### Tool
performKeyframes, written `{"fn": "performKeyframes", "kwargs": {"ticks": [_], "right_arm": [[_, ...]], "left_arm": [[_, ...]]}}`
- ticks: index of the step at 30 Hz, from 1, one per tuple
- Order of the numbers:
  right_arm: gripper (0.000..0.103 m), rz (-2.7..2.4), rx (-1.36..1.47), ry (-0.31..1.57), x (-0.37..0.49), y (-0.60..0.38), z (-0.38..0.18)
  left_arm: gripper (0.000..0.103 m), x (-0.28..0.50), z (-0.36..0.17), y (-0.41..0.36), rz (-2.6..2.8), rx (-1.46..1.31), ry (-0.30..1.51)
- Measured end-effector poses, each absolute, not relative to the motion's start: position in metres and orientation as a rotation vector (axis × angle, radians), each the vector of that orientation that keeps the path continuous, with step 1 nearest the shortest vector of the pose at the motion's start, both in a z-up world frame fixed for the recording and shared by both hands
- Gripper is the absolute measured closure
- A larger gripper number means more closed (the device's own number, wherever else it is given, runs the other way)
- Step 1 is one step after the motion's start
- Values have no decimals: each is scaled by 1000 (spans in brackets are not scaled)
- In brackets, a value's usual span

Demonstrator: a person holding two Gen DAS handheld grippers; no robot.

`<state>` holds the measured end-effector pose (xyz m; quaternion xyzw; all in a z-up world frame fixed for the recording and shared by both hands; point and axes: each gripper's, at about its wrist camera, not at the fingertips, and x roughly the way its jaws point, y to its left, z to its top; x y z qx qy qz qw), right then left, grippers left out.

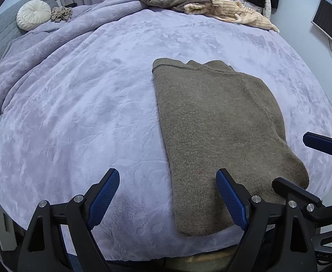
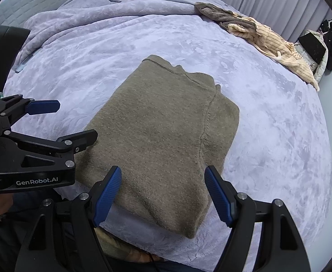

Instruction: Fold small clothes

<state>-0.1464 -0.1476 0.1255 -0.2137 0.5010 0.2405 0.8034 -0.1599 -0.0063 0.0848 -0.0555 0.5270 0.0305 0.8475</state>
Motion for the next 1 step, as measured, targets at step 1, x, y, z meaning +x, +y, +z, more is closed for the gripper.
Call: {"fn": "performKeyframes", "kwargs": {"ticks": [1], "right_arm": [[25, 518, -454, 1072, -147, -149, 125]], "left_arm": [[15, -160, 85, -7, 70, -112, 1114]]}}
